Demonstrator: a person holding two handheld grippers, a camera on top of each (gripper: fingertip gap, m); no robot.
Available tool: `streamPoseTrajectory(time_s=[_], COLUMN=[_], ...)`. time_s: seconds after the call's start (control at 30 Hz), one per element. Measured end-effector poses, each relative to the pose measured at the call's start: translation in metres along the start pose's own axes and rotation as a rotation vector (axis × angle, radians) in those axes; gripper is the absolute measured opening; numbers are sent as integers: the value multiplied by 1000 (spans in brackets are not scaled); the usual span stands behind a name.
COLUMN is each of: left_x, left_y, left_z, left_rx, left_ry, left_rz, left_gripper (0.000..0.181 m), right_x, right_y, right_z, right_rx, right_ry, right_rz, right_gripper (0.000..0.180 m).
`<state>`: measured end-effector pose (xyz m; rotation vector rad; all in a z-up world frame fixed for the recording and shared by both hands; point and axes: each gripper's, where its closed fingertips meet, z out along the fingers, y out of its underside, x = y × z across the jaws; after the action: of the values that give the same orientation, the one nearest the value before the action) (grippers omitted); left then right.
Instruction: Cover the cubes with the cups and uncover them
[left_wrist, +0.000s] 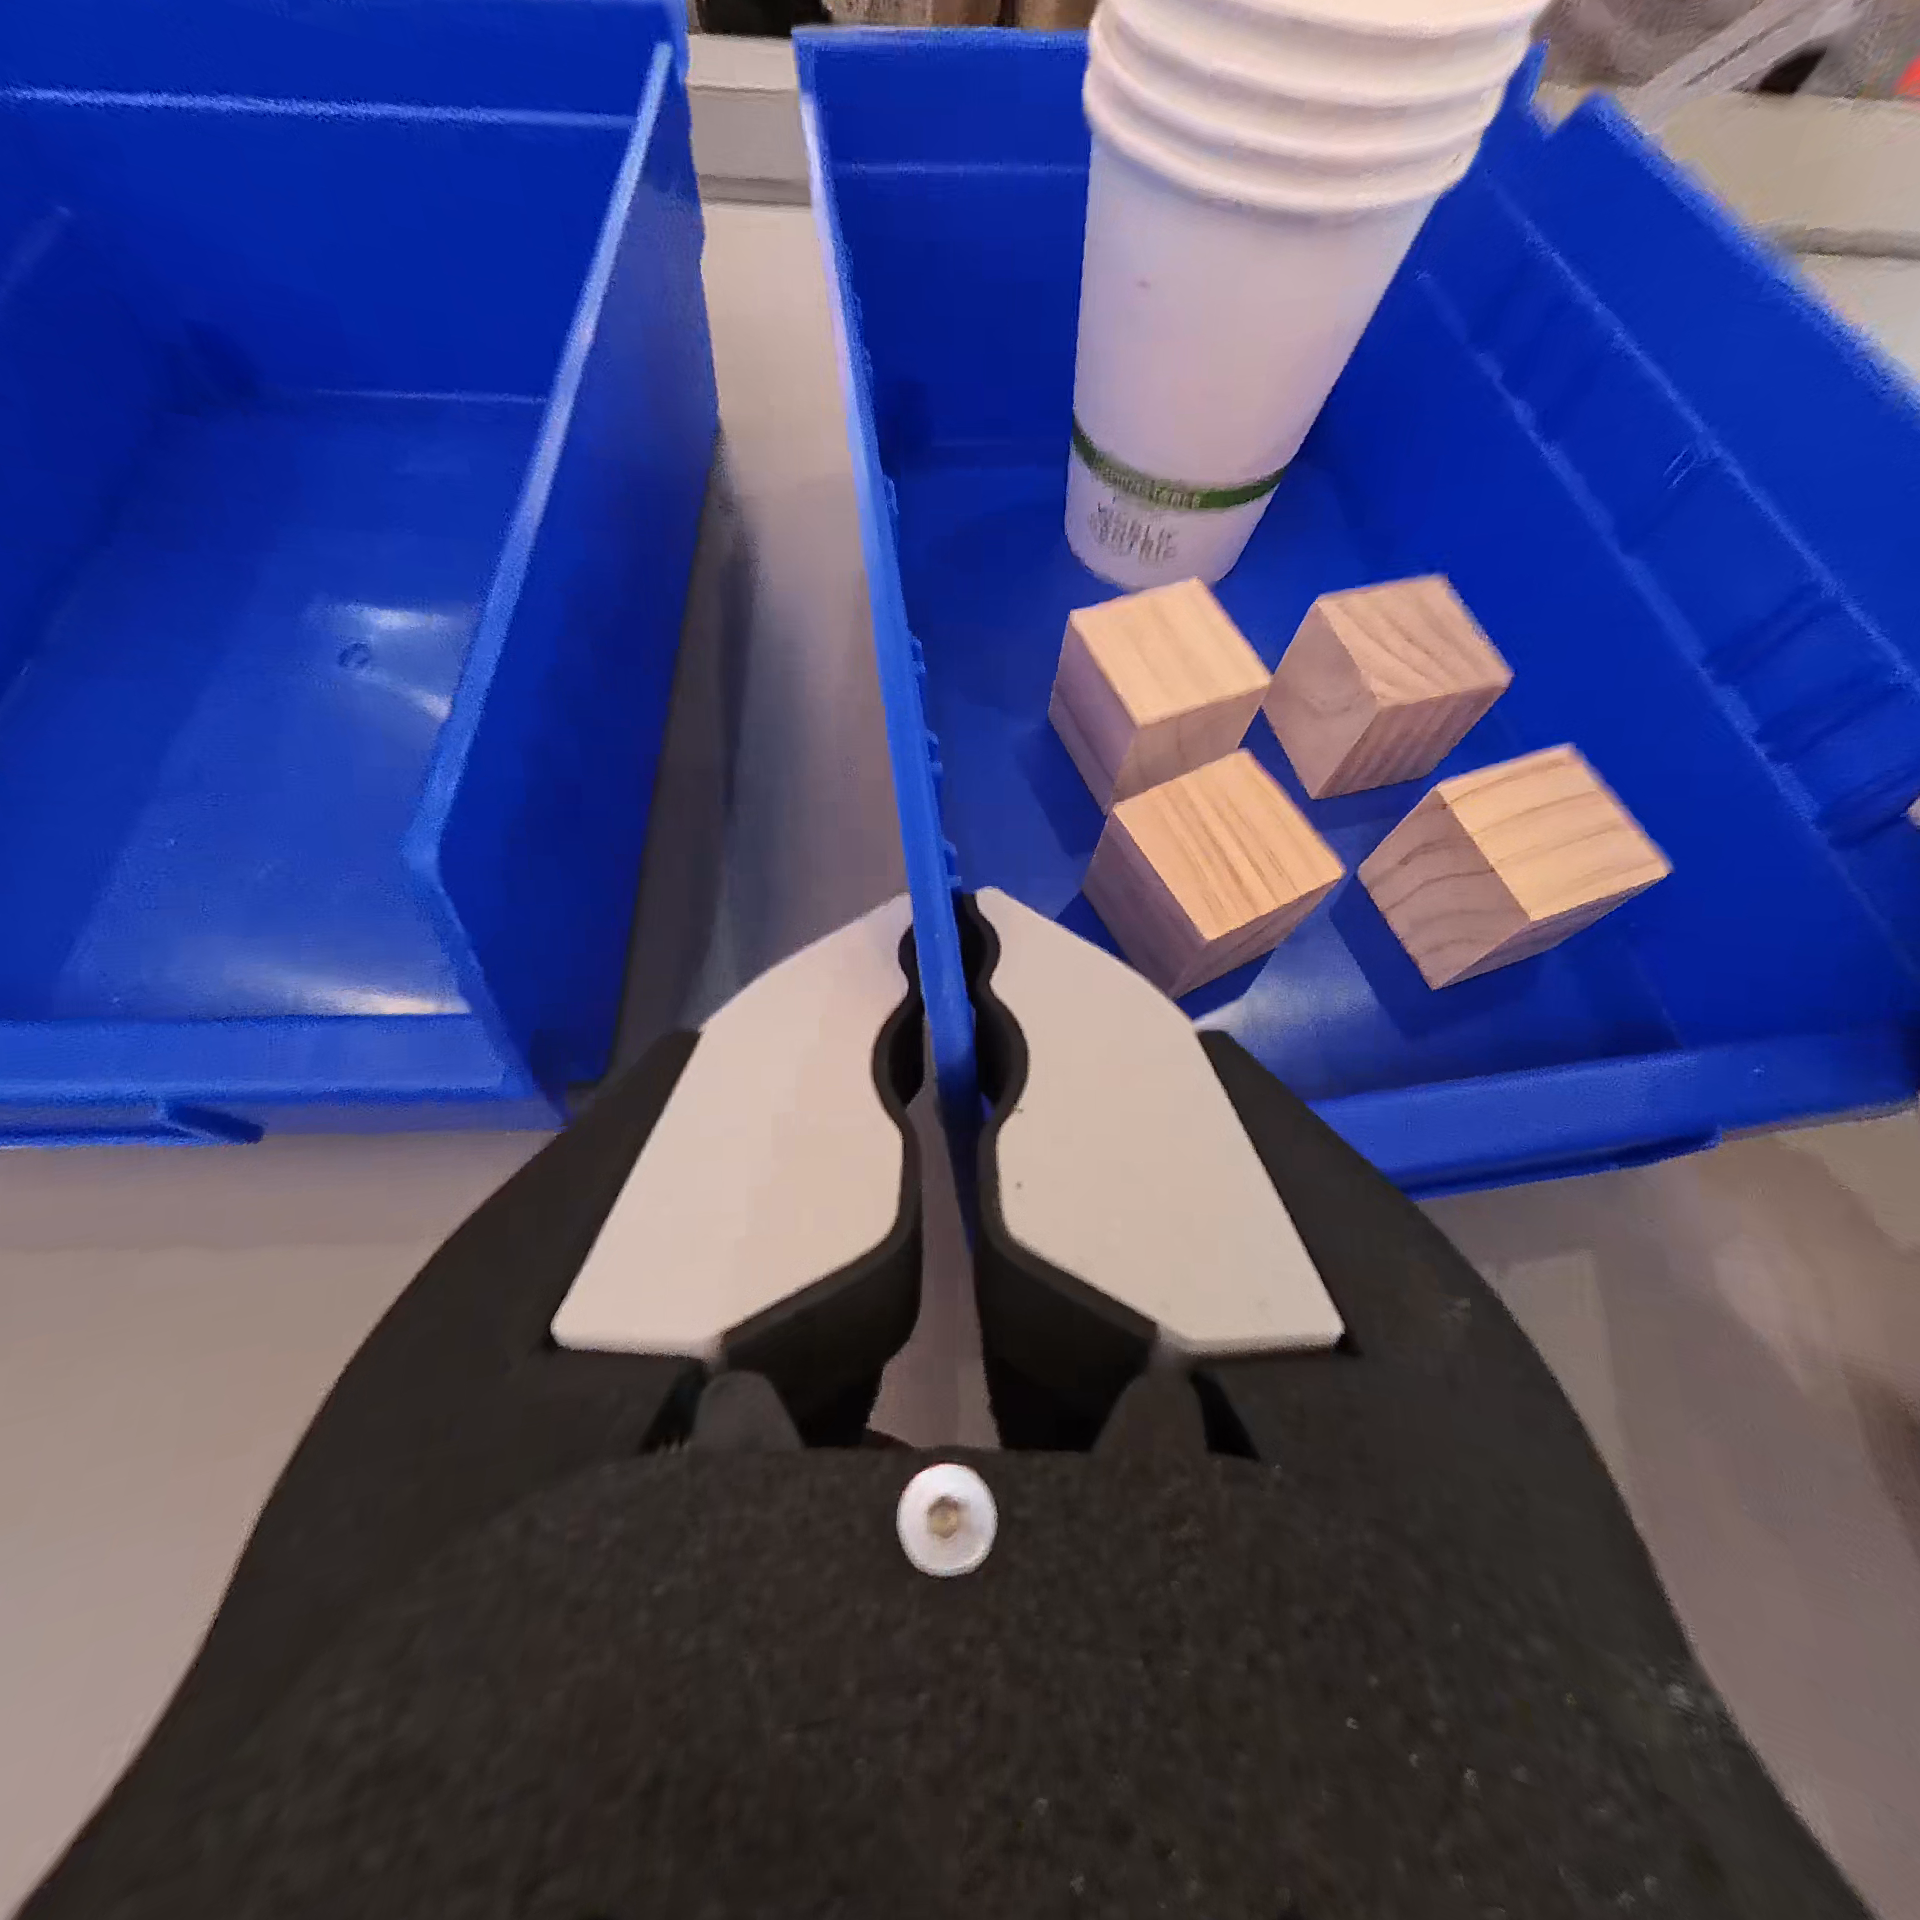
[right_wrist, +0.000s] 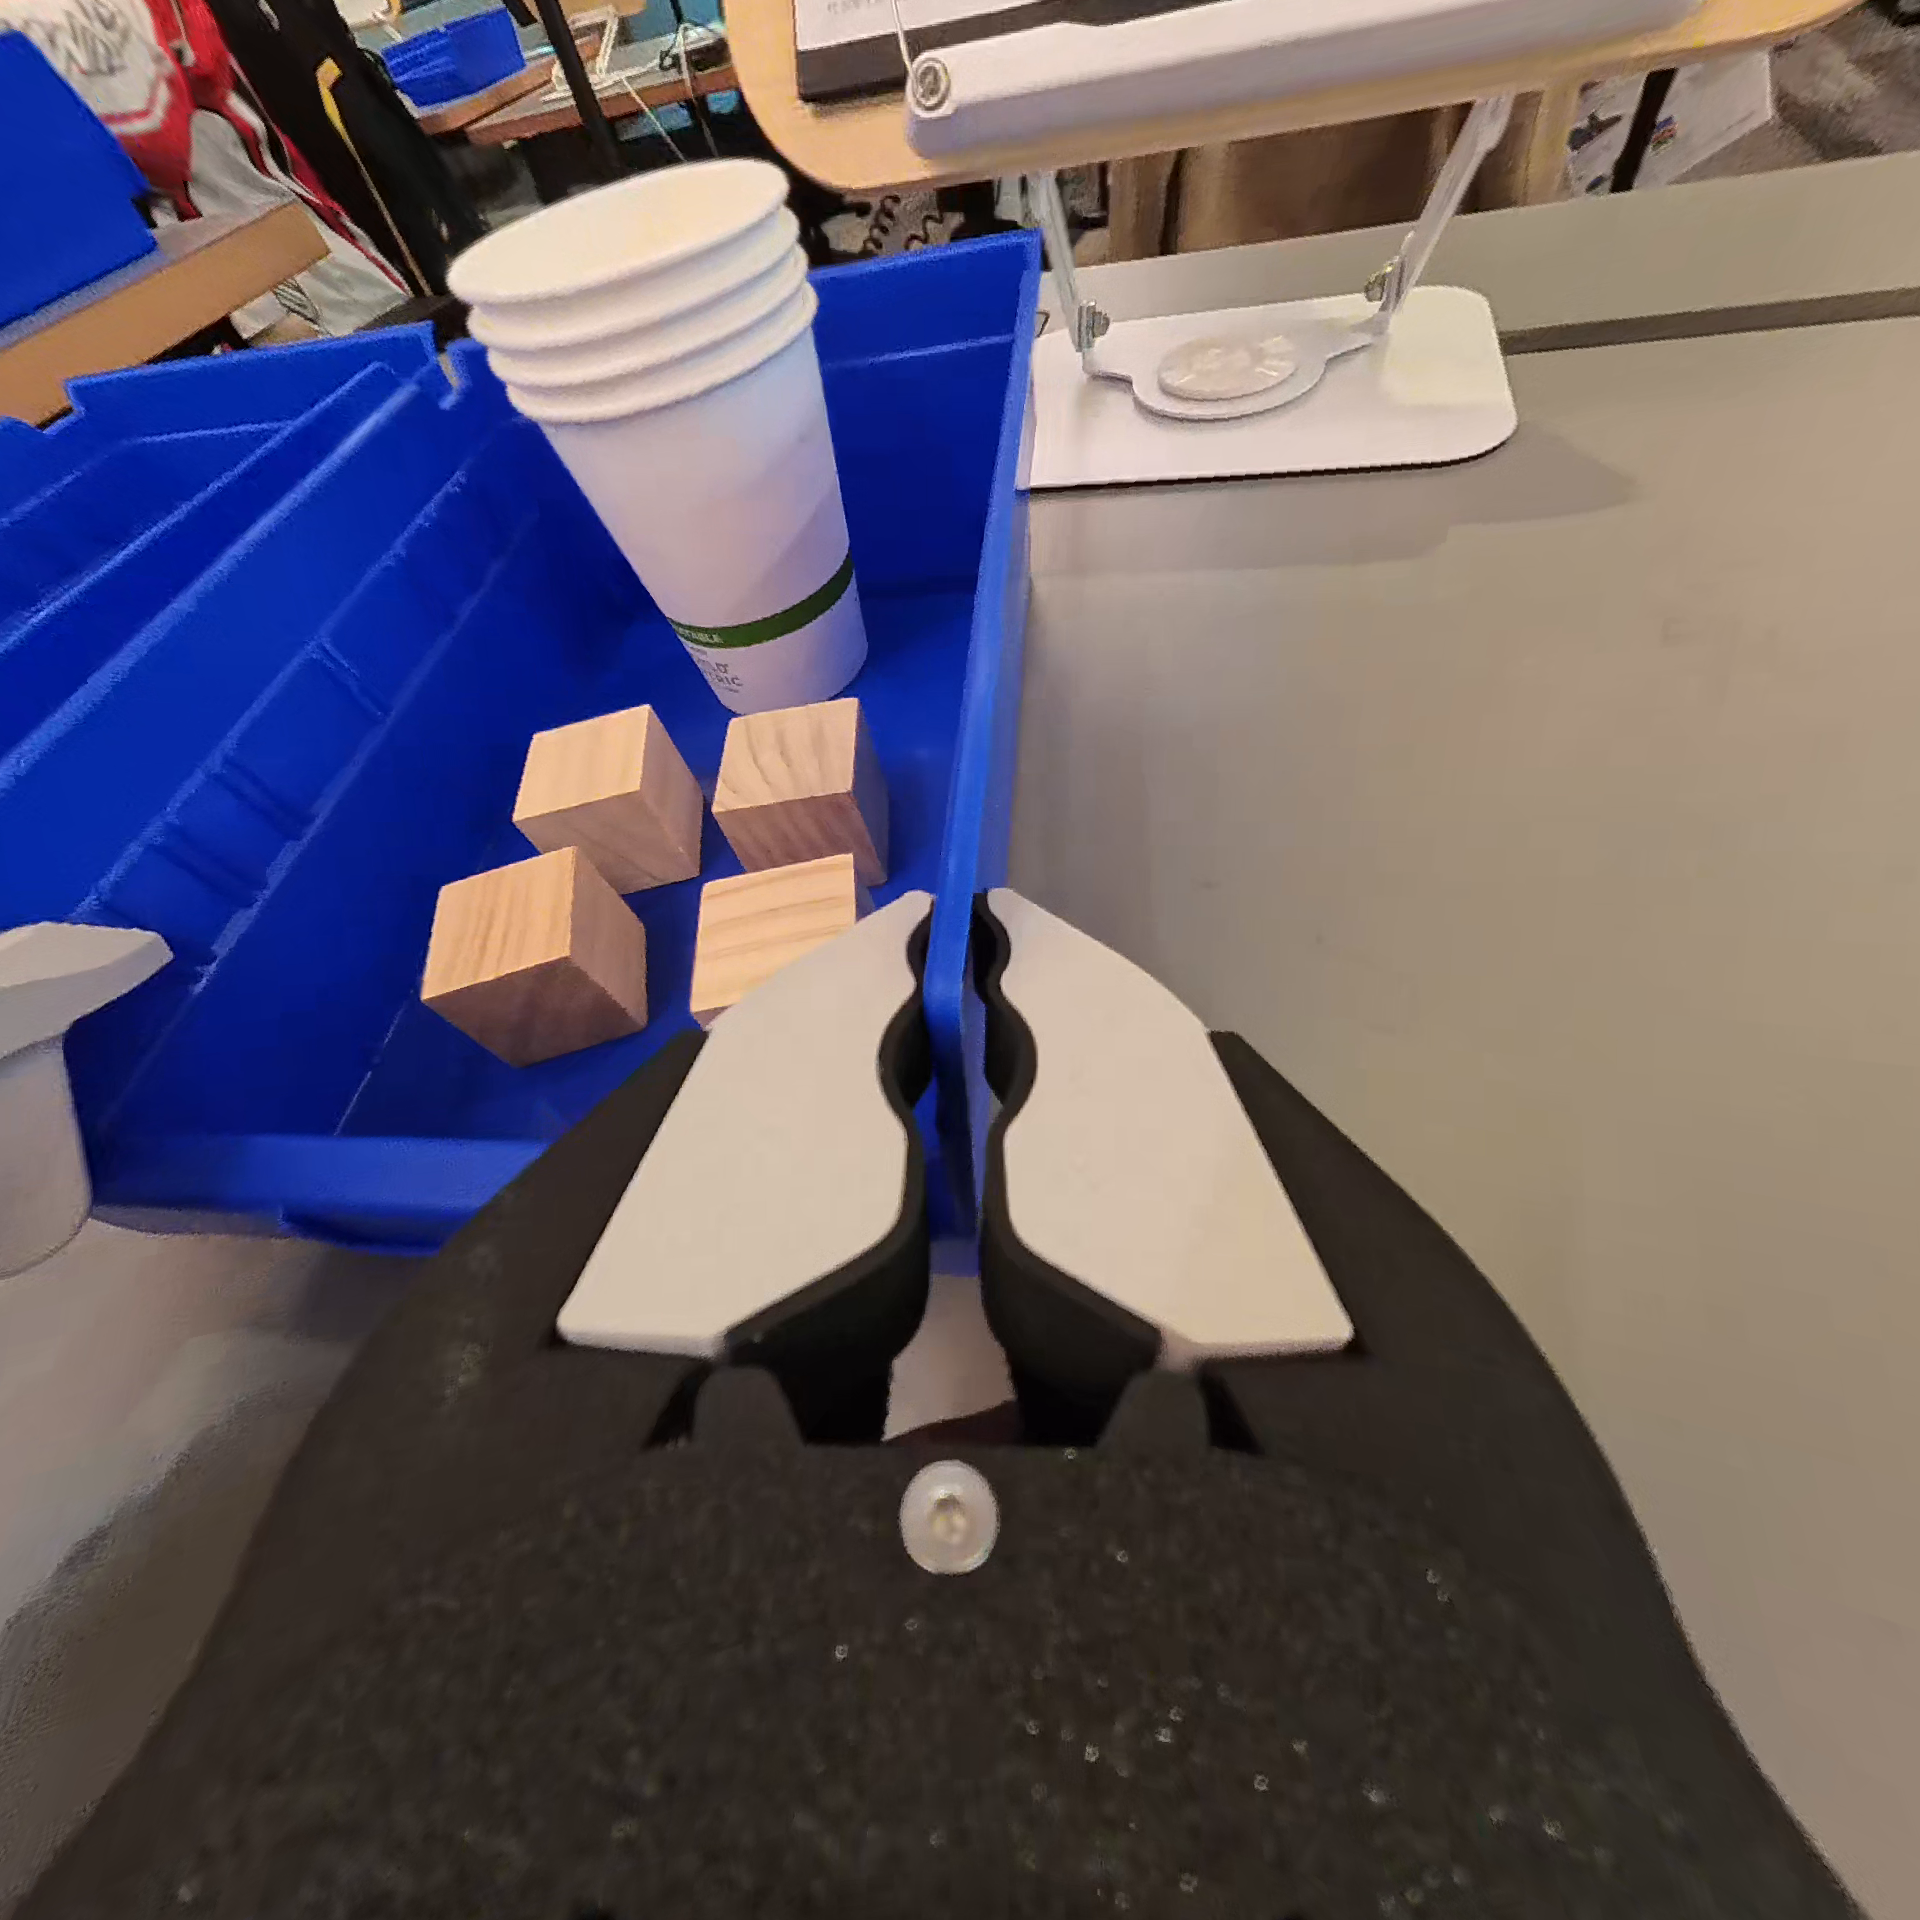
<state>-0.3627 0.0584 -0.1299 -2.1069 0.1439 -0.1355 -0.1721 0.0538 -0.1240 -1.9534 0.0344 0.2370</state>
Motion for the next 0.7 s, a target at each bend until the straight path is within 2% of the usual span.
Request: streamPoseTrajectory(time_s=[0.1, 0.13, 0.17, 0.2, 0.27, 0.33, 0.4, 0.43, 0.5, 0.57, 0.7], left_x=[0, 5, 7, 9, 5, -13, -56, -87, -148, -193, -250], left_y=[-1, 0, 5, 11, 14, 9, 5, 4, 2, -3, -8], left_z=[0, 0, -2, -8, -36, -70, -94, -98, -96, -81, -38], left_rx=[14, 23, 9, -7, 54, 145, 189, 170, 125, 87, 46], left_ry=[0, 17, 20, 27, 52, 49, -34, -109, -231, -259, -299], left_rz=[10, 30, 42, 58, 50, 2, -36, -37, -66, -134, -220], left_gripper=[7, 26, 61, 81, 76, 63, 55, 58, 62, 65, 60], right_x=[-3, -6, -8, -8, -2, 9, 19, 24, 29, 24, 4], right_y=[0, 1, 3, 3, 0, -4, -8, -8, -7, -12, -16], right_z=[0, 0, -1, -5, -23, -48, -74, -85, -98, -106, -109], right_rx=[15, 6, -8, -9, 8, 39, 75, 87, 95, 101, 105], right_ry=[-36, -60, -78, -92, -120, -143, -180, -194, -244, -324, -433], right_rz=[8, 2, -4, -22, -82, -133, -173, -181, -151, -75, -79], right_gripper=[12, 21, 41, 53, 66, 68, 65, 64, 60, 57, 52])
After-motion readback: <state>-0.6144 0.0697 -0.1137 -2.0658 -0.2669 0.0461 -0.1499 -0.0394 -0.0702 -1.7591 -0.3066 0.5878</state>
